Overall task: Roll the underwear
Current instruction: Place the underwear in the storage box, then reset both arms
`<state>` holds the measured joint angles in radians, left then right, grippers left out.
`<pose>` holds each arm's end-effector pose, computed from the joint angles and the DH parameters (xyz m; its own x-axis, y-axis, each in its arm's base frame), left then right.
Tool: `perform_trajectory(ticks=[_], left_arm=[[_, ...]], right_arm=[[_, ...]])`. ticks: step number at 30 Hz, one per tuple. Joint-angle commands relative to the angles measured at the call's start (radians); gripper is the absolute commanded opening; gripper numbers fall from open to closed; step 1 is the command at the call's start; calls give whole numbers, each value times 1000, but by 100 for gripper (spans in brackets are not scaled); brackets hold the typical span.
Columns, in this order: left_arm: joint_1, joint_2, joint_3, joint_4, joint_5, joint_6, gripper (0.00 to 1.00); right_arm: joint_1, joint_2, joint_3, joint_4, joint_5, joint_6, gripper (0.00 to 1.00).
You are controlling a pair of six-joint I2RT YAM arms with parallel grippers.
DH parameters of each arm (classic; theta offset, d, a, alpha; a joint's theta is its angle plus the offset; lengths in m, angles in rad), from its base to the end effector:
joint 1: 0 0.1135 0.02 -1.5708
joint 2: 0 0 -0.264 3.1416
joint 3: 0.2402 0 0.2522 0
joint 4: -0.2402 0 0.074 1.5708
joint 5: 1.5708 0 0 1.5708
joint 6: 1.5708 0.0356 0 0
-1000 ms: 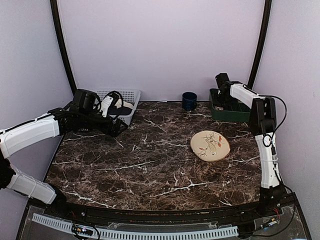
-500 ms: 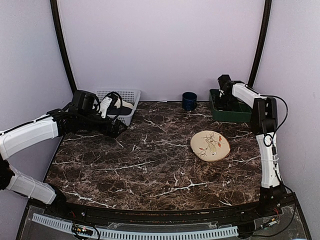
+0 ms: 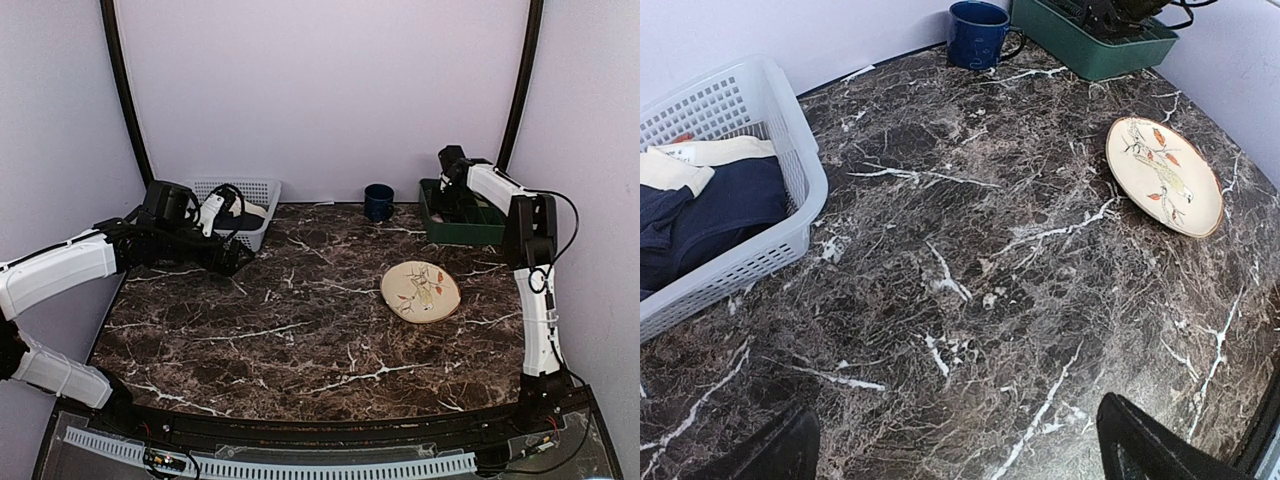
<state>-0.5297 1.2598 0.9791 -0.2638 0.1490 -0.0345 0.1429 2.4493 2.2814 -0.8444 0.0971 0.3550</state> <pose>0.2429 -0.1484 0.2981 -0.4677 0.2344 -0.8522 0.5935 0.7978 -0.1064 0.5278 0.0725 0.2074 -0.8187 0.2317 -0.5255 0.2066 0.9726 0.1071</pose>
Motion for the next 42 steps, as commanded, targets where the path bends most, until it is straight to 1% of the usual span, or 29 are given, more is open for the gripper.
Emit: perform_trajectory(ticks=[1,6,8,10,12,15,17,18,20,23,26,30,33,36,42], left_arm=[[-1,-18,-2,0,2,3,99],[0,-19,15,4,-27,-14,99],[-1,-14,27,4,-39,-23,99],[-1,-2,50,-9,-47,-28,99],[0,18,87,-27,-54,-35,99],[2,52,158,-71,-125,-81,99],[1,83,223,-117,-142,-74,99],[1,97,254,-133,-157,-78,99],[1,122,310,-165,-199,-85,99],[4,164,390,-203,-218,-87,99],[5,197,442,-232,-211,-84,99],[4,201,431,-219,-186,-92,99],[3,225,421,-259,-185,-123,99],[-7,213,345,-251,-177,-154,99],[-58,155,120,-177,-150,-229,99]], right_arm=[[-2,-46,9,-5,18,2,51],[-2,-103,13,15,9,-8,53],[-1,-136,7,32,-4,-27,59],[1,-181,-13,58,-11,-46,68],[3,-237,-49,92,-26,-63,75],[3,-328,-103,133,-44,-78,82],[4,-390,-141,155,-56,-88,85],[4,-422,-161,164,-63,-94,88],[6,-492,-218,186,-84,-116,93],[8,-626,-359,253,-125,-142,96],[25,-797,-584,375,-184,-169,100],[71,-989,-876,484,-240,-198,100],[123,-1109,-1059,549,-279,-185,99],[208,-1204,-1209,574,-282,-173,99],[341,-1302,-1465,637,-281,-161,100]])
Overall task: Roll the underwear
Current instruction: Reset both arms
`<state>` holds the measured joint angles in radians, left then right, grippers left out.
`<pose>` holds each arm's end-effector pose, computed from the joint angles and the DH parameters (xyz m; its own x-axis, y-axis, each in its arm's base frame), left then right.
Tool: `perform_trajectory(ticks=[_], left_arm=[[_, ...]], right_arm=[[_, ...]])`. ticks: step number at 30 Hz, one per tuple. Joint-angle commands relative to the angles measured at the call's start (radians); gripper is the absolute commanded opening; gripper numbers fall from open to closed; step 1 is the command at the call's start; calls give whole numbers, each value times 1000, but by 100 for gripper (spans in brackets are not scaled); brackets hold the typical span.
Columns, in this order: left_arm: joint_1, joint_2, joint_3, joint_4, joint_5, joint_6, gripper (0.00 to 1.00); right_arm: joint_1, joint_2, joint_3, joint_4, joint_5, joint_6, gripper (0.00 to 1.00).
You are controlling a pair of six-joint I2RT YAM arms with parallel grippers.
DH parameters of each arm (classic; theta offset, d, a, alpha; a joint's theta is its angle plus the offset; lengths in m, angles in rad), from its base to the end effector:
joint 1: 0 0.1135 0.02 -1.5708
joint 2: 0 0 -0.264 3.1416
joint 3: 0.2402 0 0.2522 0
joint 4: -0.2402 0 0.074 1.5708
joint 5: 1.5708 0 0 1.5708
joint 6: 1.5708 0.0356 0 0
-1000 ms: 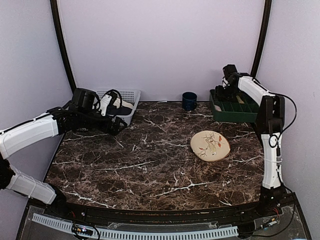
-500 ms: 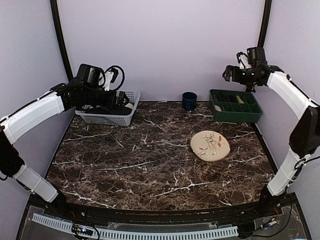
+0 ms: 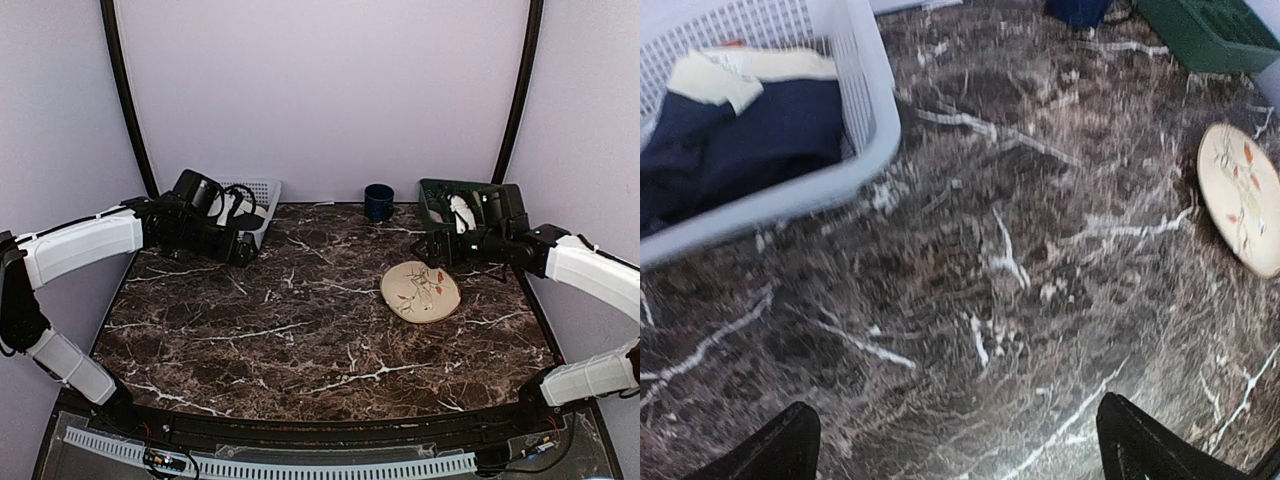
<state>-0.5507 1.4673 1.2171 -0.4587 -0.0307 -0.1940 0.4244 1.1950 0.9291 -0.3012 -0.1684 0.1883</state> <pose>0.2802 -0.1708 0.3022 -0.6413 0.1677 -0.7487 0.3868 0.9134 -0.1267 0.2411 0.1155 0.2940 -0.5810 -0.0600 -0.8117 -0.4337 0.8667 0.2463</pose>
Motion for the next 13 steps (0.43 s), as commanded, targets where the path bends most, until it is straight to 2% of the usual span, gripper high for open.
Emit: perform_trajectory(ticks=[1,6,10,13], left_arm=[[-51,-57,-165,30,29,-92,99],[-142,-71,-300,114,38,-214,99],[-158,-69,-340,129,44,-295,99],[-157,-114,-348,160,24,-301,99]], right_arm=[[77,-60,-147,103,-16,6,100],[129,-115,-265,122,4,61,99],[131,-164,-289,97,37,65,100],[131,-216,-271,75,103,67,99]])
